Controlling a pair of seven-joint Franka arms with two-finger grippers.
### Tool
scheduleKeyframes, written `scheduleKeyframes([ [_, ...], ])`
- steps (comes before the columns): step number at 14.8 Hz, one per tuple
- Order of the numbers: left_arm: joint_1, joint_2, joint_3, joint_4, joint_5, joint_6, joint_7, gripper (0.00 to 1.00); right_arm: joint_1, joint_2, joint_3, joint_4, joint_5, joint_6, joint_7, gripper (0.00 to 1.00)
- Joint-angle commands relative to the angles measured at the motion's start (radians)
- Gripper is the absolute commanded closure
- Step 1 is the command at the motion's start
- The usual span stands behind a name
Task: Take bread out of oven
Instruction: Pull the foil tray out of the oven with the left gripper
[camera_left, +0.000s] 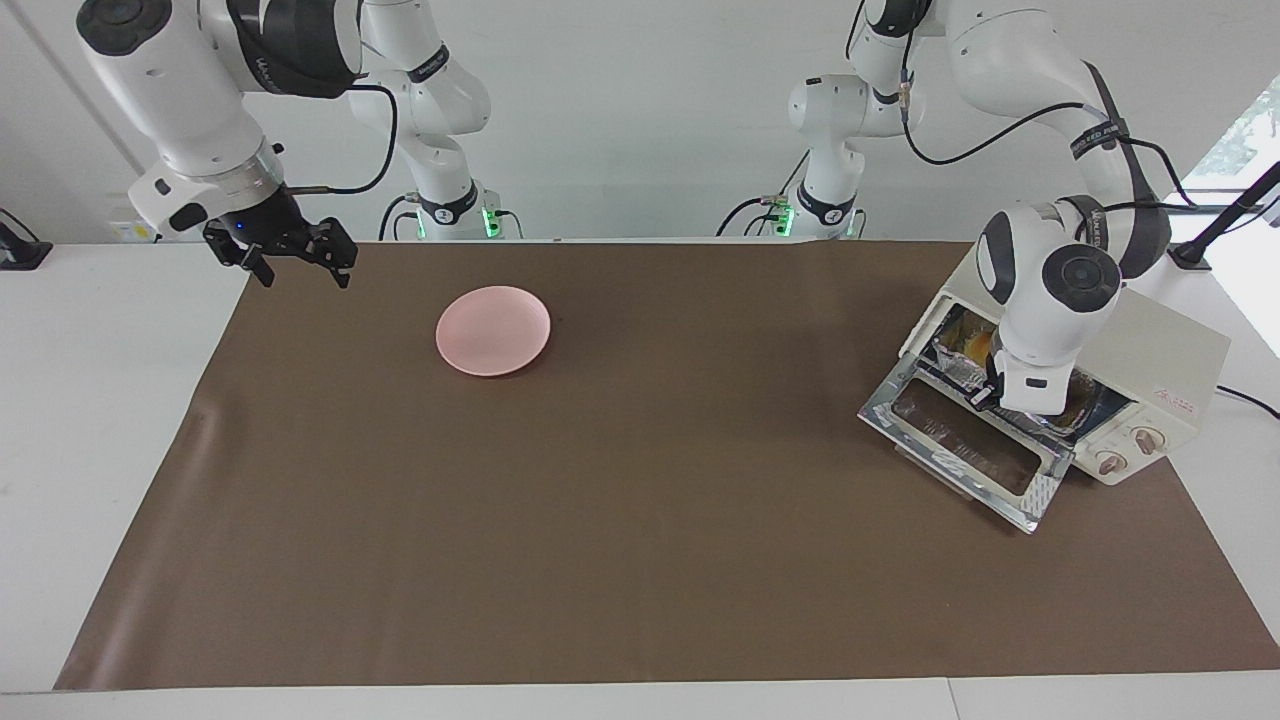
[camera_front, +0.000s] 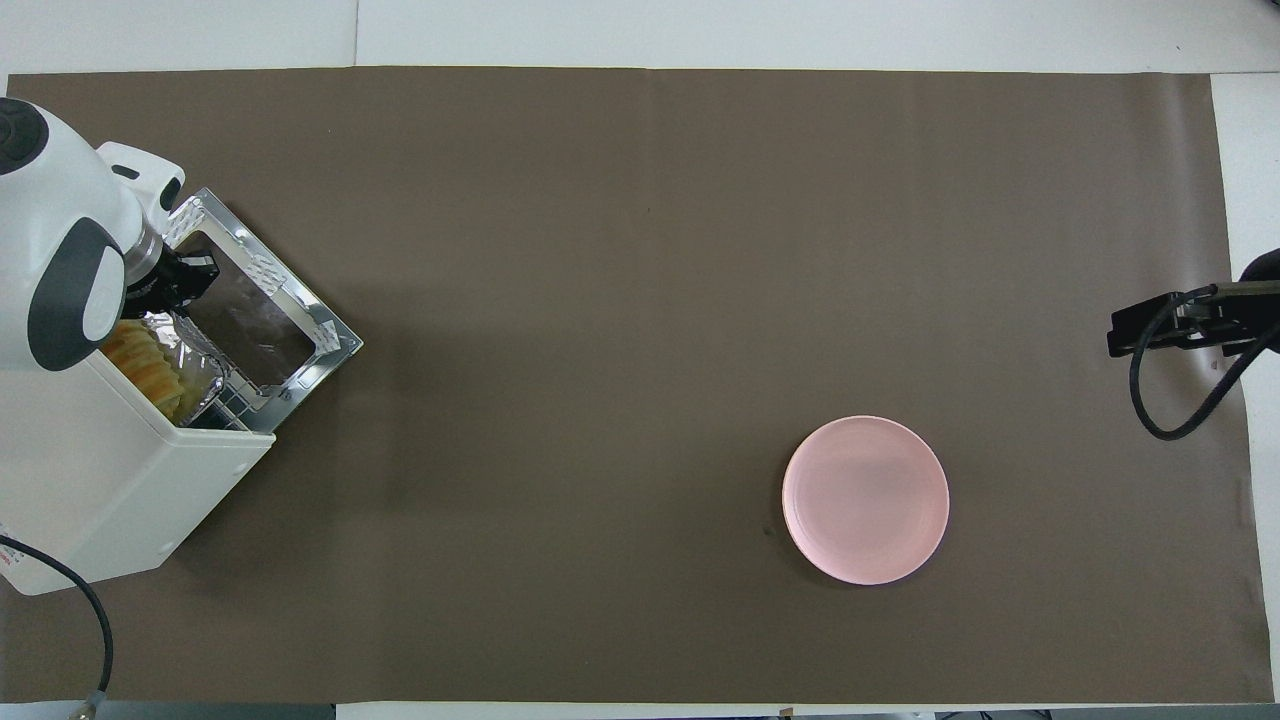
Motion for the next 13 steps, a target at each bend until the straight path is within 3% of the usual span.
scheduleKeyframes([
  [1, -0.069, 0.061, -0.001, 0.156, -0.005, -0.064, 0.0, 1.0, -0.012, -0.018, 0.008, -0.015, -0.004, 0.003, 0.012, 0.0],
  [6, -0.278, 0.161, -0.004, 0.392, -0.088, -0.215, 0.013, 1.0, -0.012, -0.018, 0.008, -0.015, -0.004, 0.001, 0.012, 0.0],
  [10, -0.368, 0.361, -0.094, 0.667, -0.205, -0.327, 0.01, 1.0, -0.012, -0.018, 0.008, -0.015, -0.004, 0.001, 0.012, 0.0],
  [13, -0.502, 0.397, -0.105, 0.672, -0.22, -0.252, 0.01, 1.0, -0.012, -0.018, 0.008, -0.015, -0.004, 0.001, 0.012, 0.0],
])
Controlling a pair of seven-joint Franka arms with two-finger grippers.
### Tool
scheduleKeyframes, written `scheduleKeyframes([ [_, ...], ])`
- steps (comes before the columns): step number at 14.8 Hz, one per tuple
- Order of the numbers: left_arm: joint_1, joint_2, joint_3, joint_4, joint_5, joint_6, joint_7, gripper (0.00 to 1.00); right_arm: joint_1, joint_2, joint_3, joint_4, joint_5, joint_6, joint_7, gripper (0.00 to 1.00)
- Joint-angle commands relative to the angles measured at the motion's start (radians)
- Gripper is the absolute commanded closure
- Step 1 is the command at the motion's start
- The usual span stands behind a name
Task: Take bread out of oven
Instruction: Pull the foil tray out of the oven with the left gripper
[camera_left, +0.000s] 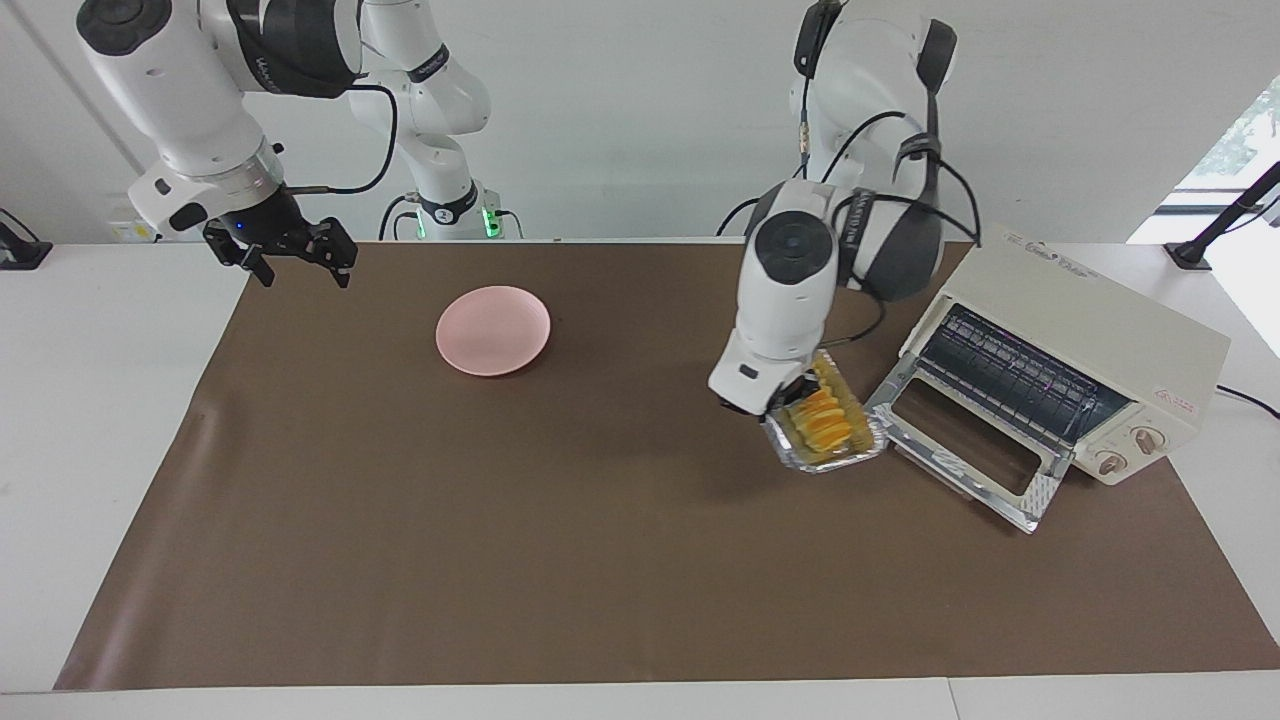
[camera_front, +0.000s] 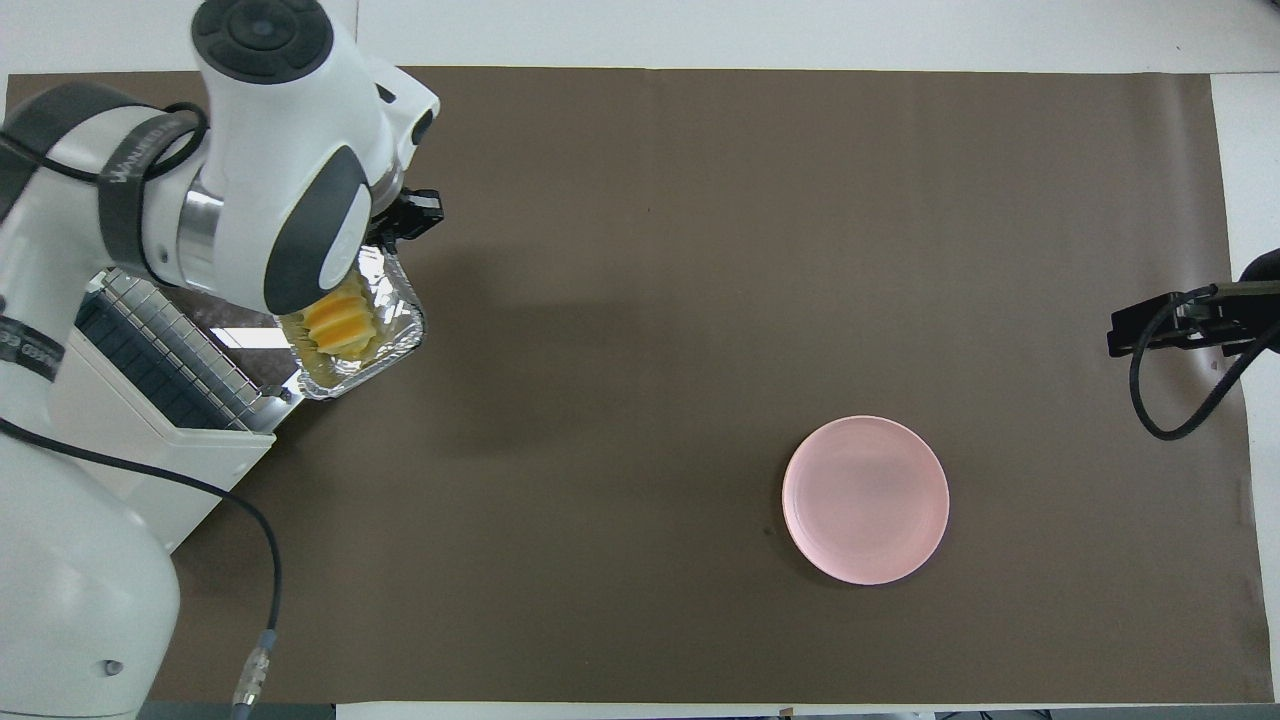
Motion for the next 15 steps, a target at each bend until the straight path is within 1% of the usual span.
scheduleKeyframes([
  [1, -0.109, 0.097, 0.01, 0.086, -0.031, 0.049, 0.008, 1.0, -0.012, -0.018, 0.008, -0.015, -0.004, 0.001, 0.012, 0.0],
  [2, -0.155, 0.112, 0.014, 0.086, -0.035, 0.068, 0.008, 1.0, -0.012, -0.018, 0.008, -0.015, -0.004, 0.001, 0.012, 0.0],
  [5, -0.2, 0.126, 0.013, 0.086, -0.035, 0.14, 0.007, 1.0, -0.012, -0.018, 0.008, -0.015, -0.004, 0.001, 0.012, 0.0],
  [6, -0.224, 0.146, 0.02, 0.091, -0.035, 0.17, 0.005, 1.0, -0.012, -0.018, 0.008, -0.015, -0.004, 0.001, 0.012, 0.0],
  [7, -0.235, 0.182, 0.023, 0.11, -0.035, 0.183, 0.002, 1.0, -0.012, -0.018, 0.008, -0.015, -0.004, 0.003, 0.012, 0.0],
  [9, -0.27, 0.226, 0.023, 0.15, -0.03, 0.192, 0.001, 1.0, -0.012, -0.018, 0.008, -0.015, -0.004, 0.001, 0.012, 0.0],
  [15, -0.332, 0.27, 0.037, 0.149, -0.027, 0.233, -0.042, 1.0, -0.012, -0.018, 0.008, -0.015, -0.004, 0.001, 0.012, 0.0],
])
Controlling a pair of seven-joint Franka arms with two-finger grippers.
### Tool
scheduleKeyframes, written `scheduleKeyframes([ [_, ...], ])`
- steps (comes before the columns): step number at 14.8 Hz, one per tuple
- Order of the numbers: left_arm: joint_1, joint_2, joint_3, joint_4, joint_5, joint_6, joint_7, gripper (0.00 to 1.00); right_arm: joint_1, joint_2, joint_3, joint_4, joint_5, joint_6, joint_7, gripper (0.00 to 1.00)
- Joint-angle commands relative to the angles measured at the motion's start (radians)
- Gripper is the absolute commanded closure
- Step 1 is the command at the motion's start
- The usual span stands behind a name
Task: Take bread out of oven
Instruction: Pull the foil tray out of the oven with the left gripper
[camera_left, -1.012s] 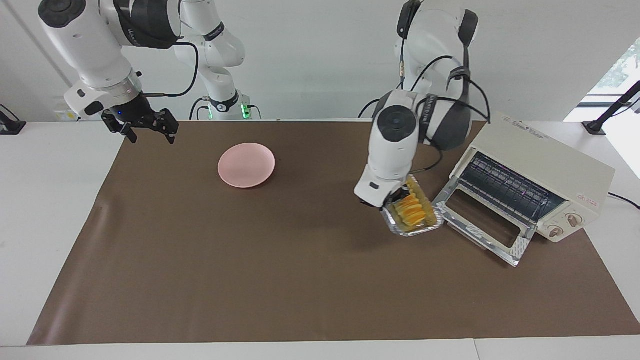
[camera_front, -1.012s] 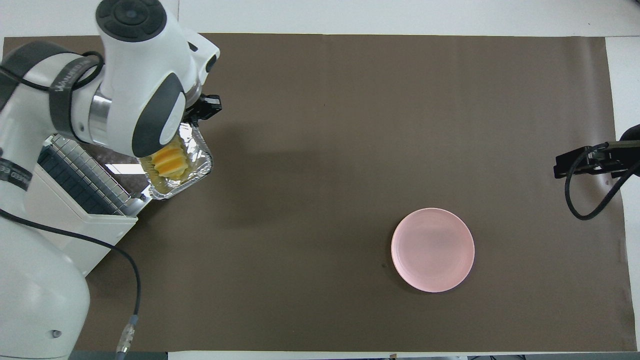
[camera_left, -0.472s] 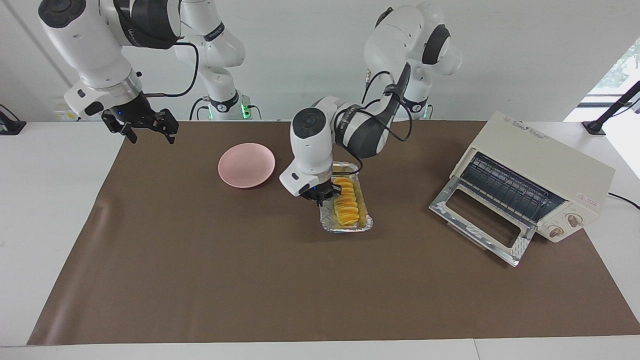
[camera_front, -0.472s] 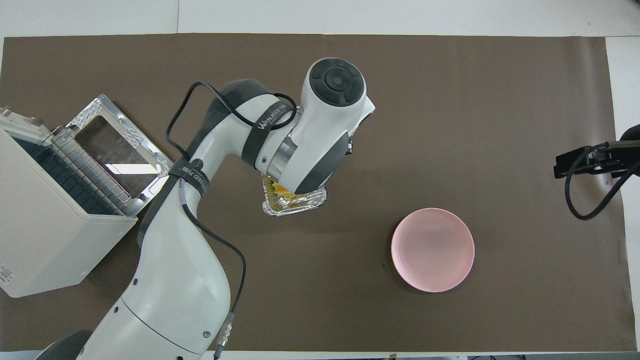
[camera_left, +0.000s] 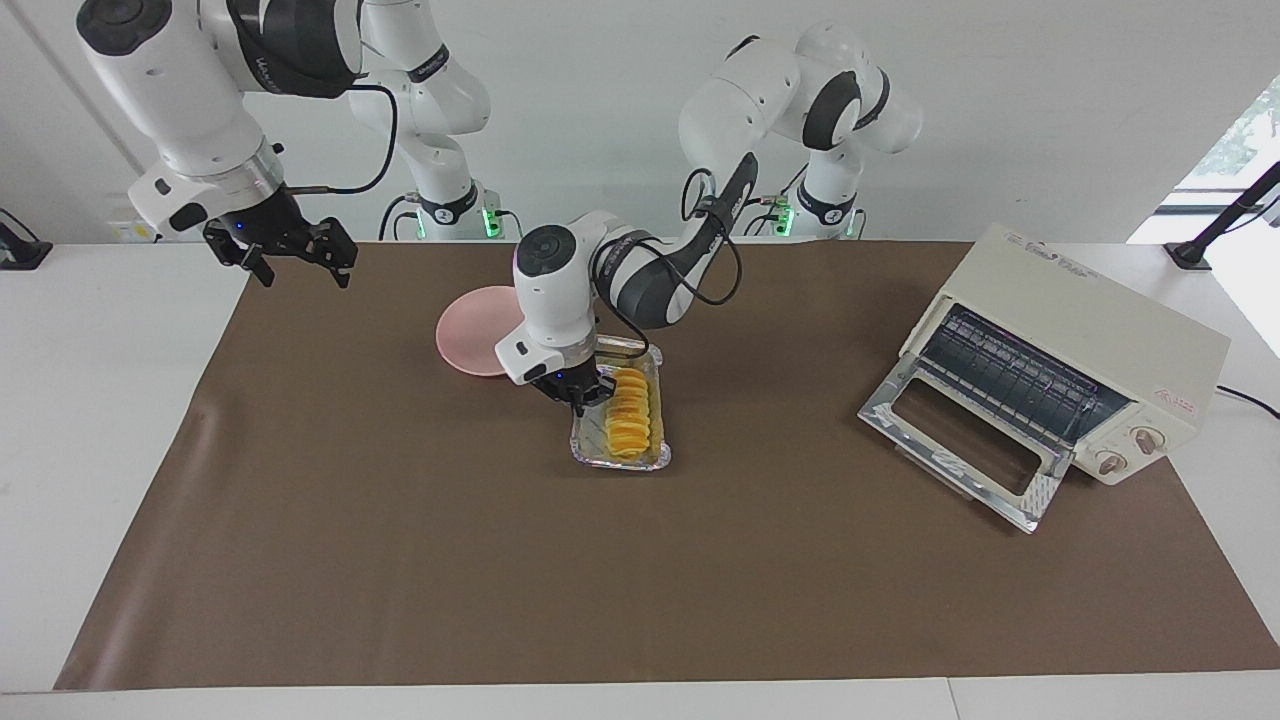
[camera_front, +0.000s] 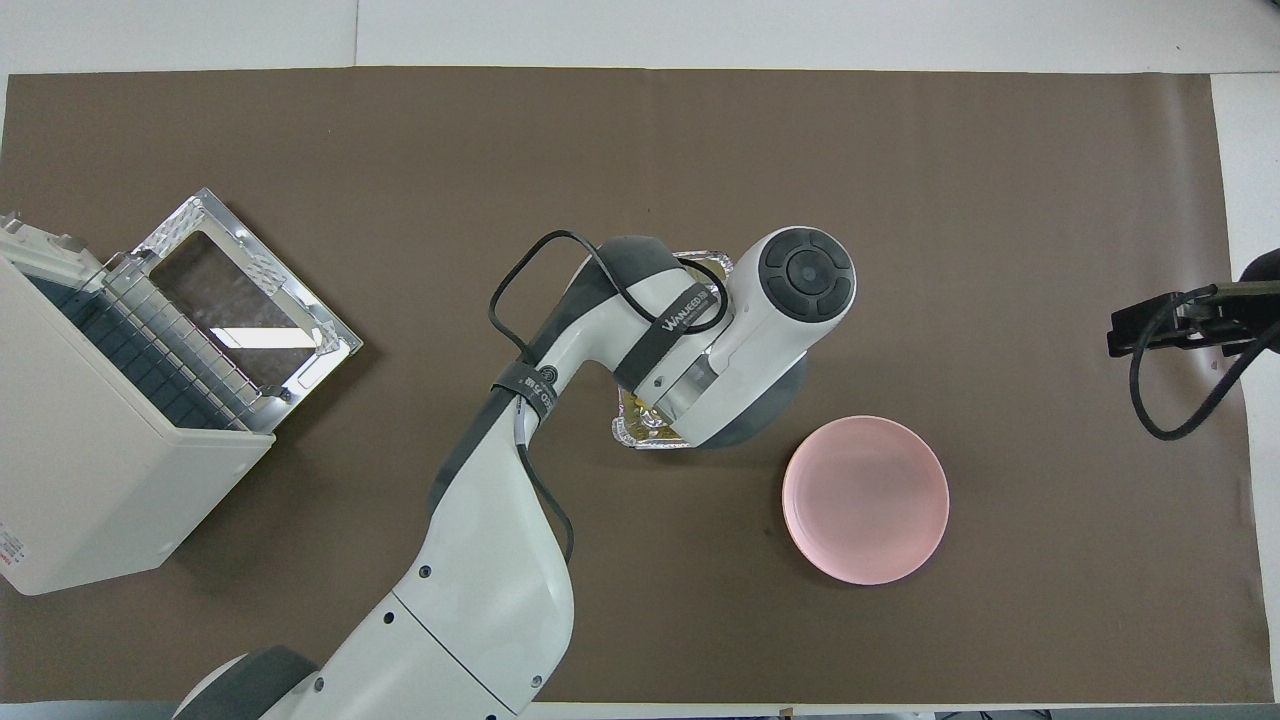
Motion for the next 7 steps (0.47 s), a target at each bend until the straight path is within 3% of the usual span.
scheduleKeyframes([
  [1, -0.048, 0.041, 0.032, 0.04, -0.009, 0.009, -0.046, 1.0, -0.012, -0.018, 0.008, -0.015, -0.004, 0.001, 0.012, 0.0],
  [4, -0.052, 0.038, 0.057, 0.042, -0.014, 0.029, -0.116, 1.0, -0.012, -0.018, 0.008, -0.015, -0.004, 0.001, 0.012, 0.0],
  [5, -0.048, 0.032, 0.061, 0.042, -0.02, 0.029, -0.118, 0.93, -0.012, -0.018, 0.008, -0.015, -0.004, 0.001, 0.012, 0.0],
  [6, -0.037, 0.025, 0.064, 0.043, -0.021, 0.034, -0.118, 0.01, -0.012, -0.018, 0.008, -0.015, -0.004, 0.003, 0.012, 0.0],
  [7, -0.027, 0.016, 0.075, 0.045, -0.023, 0.029, -0.116, 0.0, -0.011, -0.018, 0.008, -0.015, -0.004, 0.003, 0.014, 0.0],
])
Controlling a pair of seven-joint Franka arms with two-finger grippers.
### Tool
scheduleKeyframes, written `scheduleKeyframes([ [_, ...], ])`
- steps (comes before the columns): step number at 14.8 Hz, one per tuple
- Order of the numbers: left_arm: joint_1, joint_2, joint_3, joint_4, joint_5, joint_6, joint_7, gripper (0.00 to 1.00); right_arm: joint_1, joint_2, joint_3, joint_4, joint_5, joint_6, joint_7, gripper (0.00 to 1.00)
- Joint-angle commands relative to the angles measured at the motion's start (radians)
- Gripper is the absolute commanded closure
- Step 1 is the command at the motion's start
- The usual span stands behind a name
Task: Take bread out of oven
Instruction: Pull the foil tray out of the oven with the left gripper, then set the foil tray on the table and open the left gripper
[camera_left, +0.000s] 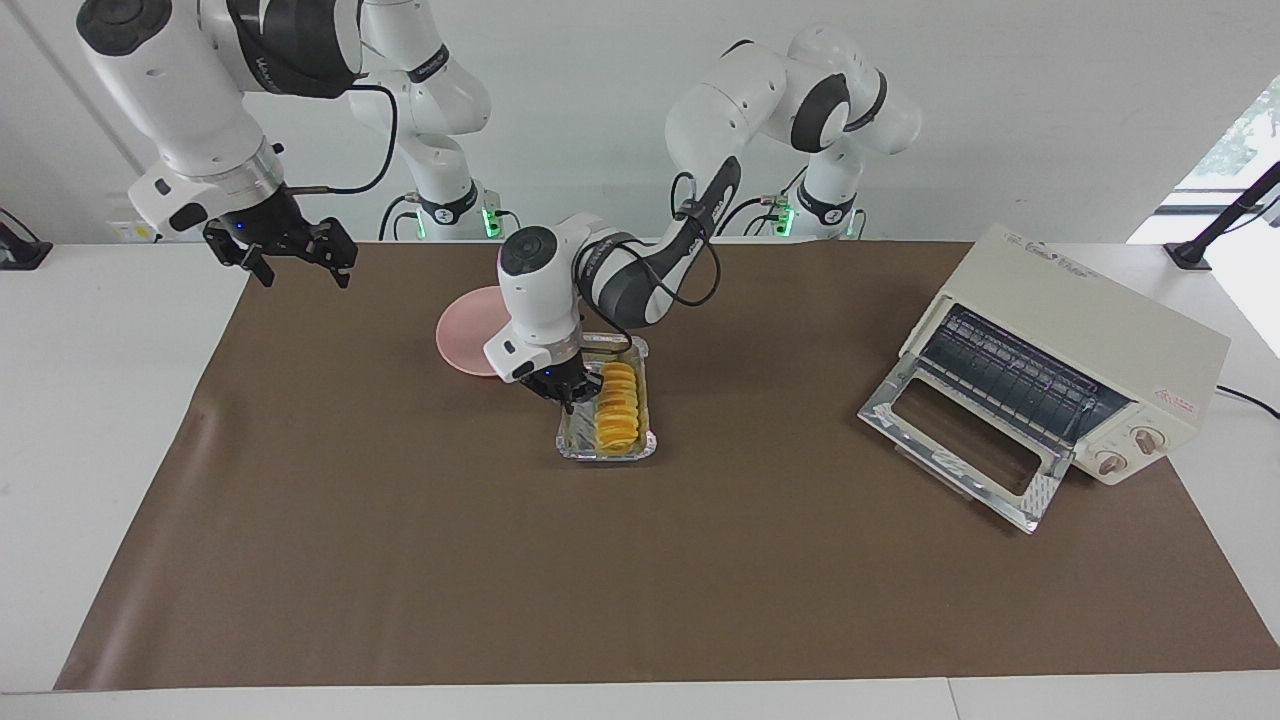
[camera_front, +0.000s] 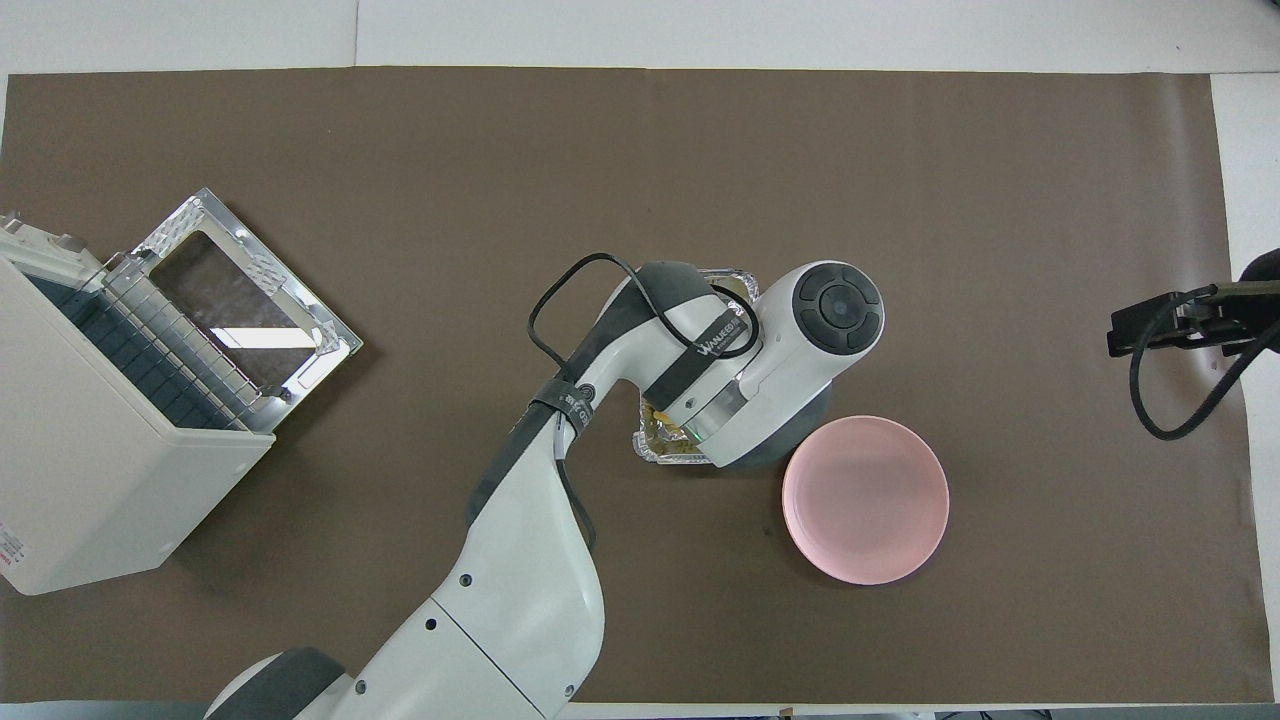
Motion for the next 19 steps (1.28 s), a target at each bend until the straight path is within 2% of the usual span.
scheduleKeyframes([
  [1, 0.05, -0.032, 0.026, 0.028, -0.05, -0.006, -0.007, 0.0, -0.007, -0.018, 0.008, -0.015, -0.004, 0.001, 0.012, 0.0],
  [3, 0.092, -0.089, 0.038, 0.027, -0.145, -0.027, -0.01, 0.0, -0.009, -0.018, 0.008, -0.015, -0.004, 0.001, 0.011, 0.0],
  [6, 0.125, -0.16, 0.037, 0.022, -0.156, -0.093, -0.008, 0.0, -0.018, -0.02, 0.001, -0.017, -0.004, 0.006, 0.011, 0.0],
  [9, 0.187, -0.252, 0.037, -0.011, -0.153, -0.214, -0.008, 0.0, -0.003, -0.02, 0.01, -0.023, -0.001, 0.053, 0.008, 0.0],
  [12, 0.28, -0.368, 0.032, -0.114, -0.145, -0.283, 0.003, 0.0, 0.101, 0.0, 0.033, -0.031, 0.009, 0.145, -0.054, 0.0],
  [16, 0.415, -0.485, 0.032, -0.223, -0.144, -0.378, 0.051, 0.0, 0.245, 0.155, 0.035, 0.078, -0.007, 0.167, -0.006, 0.0],
  [19, 0.574, -0.531, 0.034, -0.243, -0.142, -0.476, 0.32, 0.0, 0.308, 0.281, 0.035, 0.116, -0.018, 0.24, -0.028, 0.0],
])
